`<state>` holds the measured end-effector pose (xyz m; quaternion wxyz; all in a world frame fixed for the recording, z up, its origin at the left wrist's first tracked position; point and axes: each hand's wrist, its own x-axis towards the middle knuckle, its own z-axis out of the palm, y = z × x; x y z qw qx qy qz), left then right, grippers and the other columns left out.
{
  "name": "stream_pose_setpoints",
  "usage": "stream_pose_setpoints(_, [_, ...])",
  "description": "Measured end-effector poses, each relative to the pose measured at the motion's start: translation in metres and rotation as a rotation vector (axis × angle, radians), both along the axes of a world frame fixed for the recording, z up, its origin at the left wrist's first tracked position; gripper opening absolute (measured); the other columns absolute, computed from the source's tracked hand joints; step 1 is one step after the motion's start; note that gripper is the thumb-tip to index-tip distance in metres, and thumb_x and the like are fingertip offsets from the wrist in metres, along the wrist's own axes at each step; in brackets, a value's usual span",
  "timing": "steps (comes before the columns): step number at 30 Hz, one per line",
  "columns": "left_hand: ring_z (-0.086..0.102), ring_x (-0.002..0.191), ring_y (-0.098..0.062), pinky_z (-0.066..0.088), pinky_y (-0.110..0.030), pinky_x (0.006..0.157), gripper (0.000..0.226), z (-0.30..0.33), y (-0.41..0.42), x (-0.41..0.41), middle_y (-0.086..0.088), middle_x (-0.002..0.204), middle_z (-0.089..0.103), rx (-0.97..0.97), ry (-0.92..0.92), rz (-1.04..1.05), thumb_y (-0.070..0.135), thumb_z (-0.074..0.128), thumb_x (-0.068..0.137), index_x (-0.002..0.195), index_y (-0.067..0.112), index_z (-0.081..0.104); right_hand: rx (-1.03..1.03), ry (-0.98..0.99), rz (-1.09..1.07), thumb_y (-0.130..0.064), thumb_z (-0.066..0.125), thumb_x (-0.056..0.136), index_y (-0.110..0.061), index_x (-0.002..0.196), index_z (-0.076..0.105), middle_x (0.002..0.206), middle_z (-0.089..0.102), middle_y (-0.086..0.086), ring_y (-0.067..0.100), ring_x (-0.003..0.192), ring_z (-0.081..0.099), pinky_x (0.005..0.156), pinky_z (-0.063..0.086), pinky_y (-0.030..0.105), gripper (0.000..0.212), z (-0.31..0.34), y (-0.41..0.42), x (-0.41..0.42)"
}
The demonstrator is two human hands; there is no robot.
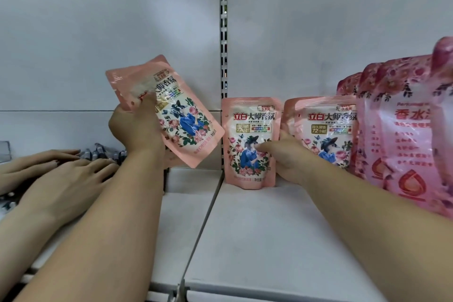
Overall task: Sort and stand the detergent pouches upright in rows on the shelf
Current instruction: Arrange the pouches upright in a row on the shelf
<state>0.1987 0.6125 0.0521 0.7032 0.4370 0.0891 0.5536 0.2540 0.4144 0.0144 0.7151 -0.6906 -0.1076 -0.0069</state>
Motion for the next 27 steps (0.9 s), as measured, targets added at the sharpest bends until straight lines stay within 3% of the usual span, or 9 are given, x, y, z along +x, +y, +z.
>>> stream_pose_setpoints(4, [0.058, 0.054, 0.001, 0.049, -0.019, 0.055, 0.024, 0.005, 0.0, -0.009, 0.01, 0.068, 0.06, -0.047, -0.085, 0.004, 0.021, 0.074, 0.075, 0.065, 0.022, 0.053, -0.292, -0.285, -0.261, -0.015, 0.061, 0.086, -0.018, 0.138, 0.032, 0.139, 0.044, 0.005, 0.025, 0.124, 0.045, 0.101, 0.037, 0.034, 0.06, 0.012, -0.002, -0.01])
stream_pose_setpoints(6, [0.061, 0.055, -0.001, 0.05, -0.019, 0.056, 0.022, 0.009, 0.001, -0.012, 0.009, 0.068, 0.062, -0.072, -0.147, -0.018, 0.02, 0.076, 0.073, 0.066, 0.021, 0.055, -0.365, -0.516, -0.433, -0.021, 0.059, 0.089, -0.017, 0.142, 0.024, 0.143, 0.035, 0.005, 0.02, 0.128, 0.038, 0.095, 0.033, 0.025, 0.064, 0.025, -0.003, -0.024])
stream_pose_setpoints(9, [0.062, 0.058, -0.002, 0.049, -0.019, 0.057, 0.022, 0.012, -0.006, -0.016, 0.009, 0.067, 0.063, -0.022, -0.202, -0.039, 0.019, 0.077, 0.071, 0.064, 0.021, 0.057, -0.453, -0.753, -0.477, -0.03, 0.057, 0.089, -0.016, 0.139, 0.033, 0.142, 0.035, 0.003, 0.016, 0.13, 0.033, 0.103, 0.027, 0.024, 0.056, 0.033, -0.001, -0.038])
stream_pose_setpoints(12, [0.06, 0.054, 0.002, 0.048, -0.019, 0.057, 0.025, 0.016, -0.021, -0.023, 0.015, 0.056, 0.063, 0.097, -0.204, -0.05, 0.021, 0.078, 0.071, 0.062, 0.023, 0.055, -0.358, -0.692, -0.247, -0.038, 0.059, 0.086, -0.018, 0.131, 0.044, 0.123, 0.05, 0.0, 0.012, 0.112, 0.046, 0.094, 0.038, 0.024, 0.051, 0.039, 0.004, -0.05])
stream_pose_setpoints(16, [0.06, 0.051, 0.002, 0.048, -0.018, 0.052, 0.028, 0.02, -0.04, -0.031, 0.018, 0.049, 0.062, 0.2, -0.228, -0.132, 0.018, 0.078, 0.071, 0.059, 0.021, 0.053, -0.232, -0.531, 0.028, -0.049, 0.059, 0.079, -0.027, 0.133, 0.035, 0.099, 0.056, -0.011, 0.009, 0.098, 0.056, 0.088, 0.045, 0.034, 0.063, 0.048, 0.009, -0.065])
stream_pose_setpoints(19, [0.065, 0.054, -0.007, 0.051, -0.021, 0.053, 0.024, 0.018, -0.054, -0.032, 0.01, 0.054, 0.067, 0.22, -0.195, -0.257, 0.018, 0.078, 0.069, 0.061, 0.019, 0.056, -0.203, -0.51, 0.081, -0.048, 0.066, 0.073, -0.031, 0.126, 0.035, 0.107, 0.062, -0.005, 0.014, 0.09, 0.066, 0.083, 0.053, 0.041, 0.064, 0.045, 0.008, -0.065])
stream_pose_setpoints(22, [0.07, 0.061, -0.017, 0.056, -0.029, 0.059, 0.02, 0.014, -0.06, -0.029, 0.001, 0.063, 0.071, 0.204, -0.118, -0.35, 0.021, 0.078, 0.069, 0.065, 0.017, 0.059, -0.206, -0.495, 0.072, -0.044, 0.068, 0.075, -0.034, 0.125, 0.035, 0.101, 0.061, -0.011, 0.014, 0.085, 0.067, 0.076, 0.056, 0.038, 0.06, 0.047, 0.005, -0.063])
stream_pose_setpoints(24, [0.071, 0.065, -0.02, 0.058, -0.033, 0.063, 0.018, 0.011, -0.06, -0.029, -0.003, 0.069, 0.073, 0.206, -0.054, -0.381, 0.023, 0.078, 0.07, 0.069, 0.016, 0.061, -0.271, -0.46, 0.066, -0.051, 0.07, 0.07, -0.034, 0.127, 0.037, 0.11, 0.062, -0.006, 0.019, 0.092, 0.066, 0.083, 0.054, 0.043, 0.068, 0.047, 0.004, -0.059])
stream_pose_setpoints(27, [0.071, 0.068, -0.024, 0.059, -0.038, 0.068, 0.018, 0.01, -0.058, -0.026, -0.007, 0.072, 0.073, 0.196, -0.012, -0.392, 0.024, 0.078, 0.07, 0.069, 0.016, 0.062, -0.266, -0.438, 0.113, -0.041, 0.07, 0.075, -0.031, 0.113, 0.051, 0.111, 0.065, -0.001, 0.022, 0.097, 0.066, 0.09, 0.051, 0.047, 0.043, 0.051, 0.004, -0.062])
